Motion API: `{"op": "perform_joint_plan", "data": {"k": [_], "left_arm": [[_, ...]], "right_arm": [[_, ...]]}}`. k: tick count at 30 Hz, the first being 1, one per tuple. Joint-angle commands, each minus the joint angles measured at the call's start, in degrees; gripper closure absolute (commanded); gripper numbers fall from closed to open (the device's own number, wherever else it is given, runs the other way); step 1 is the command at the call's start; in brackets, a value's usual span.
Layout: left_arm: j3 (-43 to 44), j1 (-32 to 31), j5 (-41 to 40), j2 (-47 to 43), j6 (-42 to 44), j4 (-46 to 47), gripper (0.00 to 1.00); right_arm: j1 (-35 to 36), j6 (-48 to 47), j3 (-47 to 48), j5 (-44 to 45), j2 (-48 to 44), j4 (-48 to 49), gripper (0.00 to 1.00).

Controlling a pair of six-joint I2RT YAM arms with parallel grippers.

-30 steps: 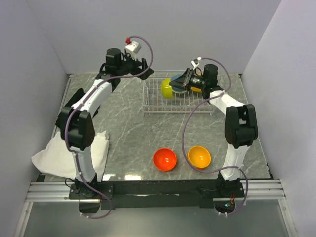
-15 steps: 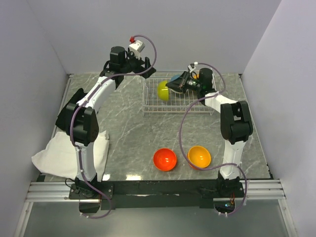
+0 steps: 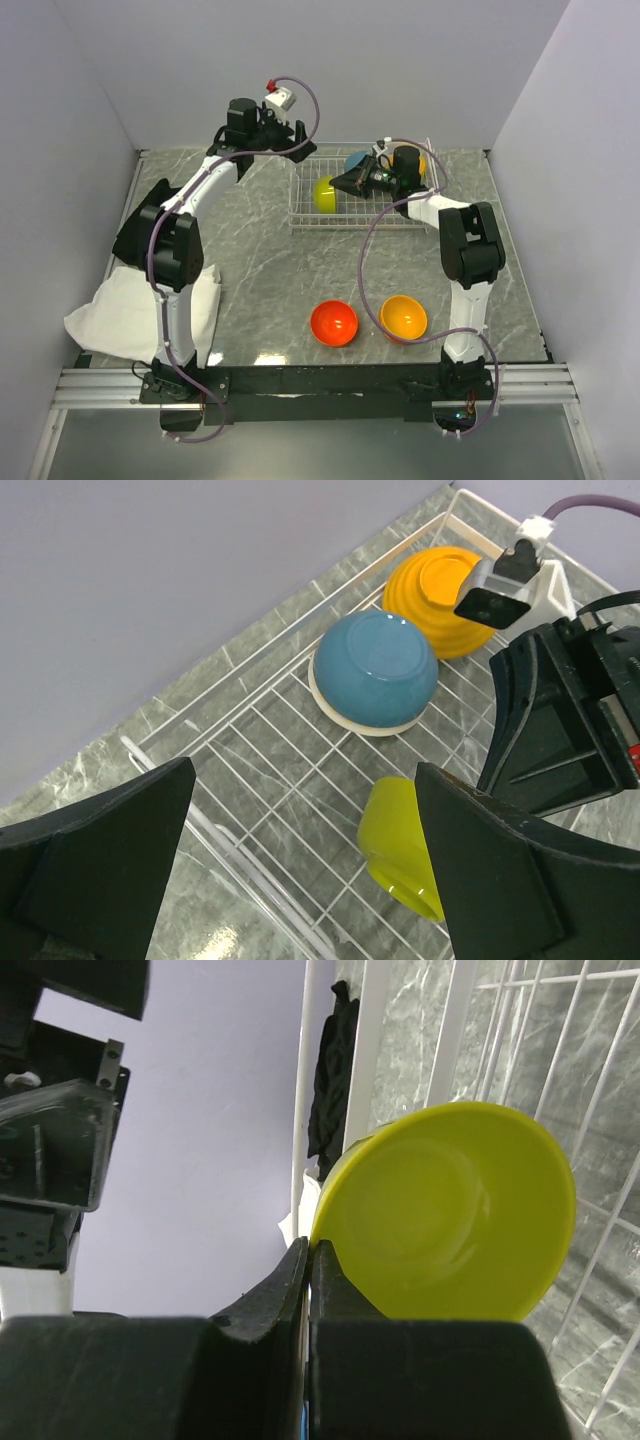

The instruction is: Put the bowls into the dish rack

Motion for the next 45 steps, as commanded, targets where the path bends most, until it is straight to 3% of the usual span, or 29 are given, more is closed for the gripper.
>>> {"op": "perform_joint_plan", "data": {"k": [1,15,19,22,25,32,45], "left_arm": [[2.2,-0.3,-0.1,0.2,0.2,1.4,0.00],[3.6,-0.9,0.2,1.8,2.7,0.6,0.01],[3.9,-1.2,-0.3,1.8,2.2,1.1,0.01],[3.9,-1.4,-0.2,1.9,2.1,1.3,0.01],[3.9,-1.7,0.1,1.7,2.2,1.3,0.01],[2.7,-1.7,0.6,1.3,2.2,1.4,0.01],[0.6,-1.7,0.8,0.5,2.2,2.7,0.01]], "right_arm": [[-0.1,-0.9,-1.9,0.6,-0.1,0.3,1.00],[-3.4,-3.2,-7.6,1.4,-2.5,-1.5,1.00],[-4.8,-4.6,-6.6,0.8,-2.4,-3.4,0.93],[-5.6,-5.5,-5.9,1.0,-2.6,-5.3,0.75],[-6.4,-7.5,-5.2,-0.3,-3.9,-7.1,0.70],[-10.0,-14.9,-2.7,-1.7,-6.3,-17.1,0.64],[-10.9,-24.2,1.3,2.9,-7.0,-29.0,0.64]]}}
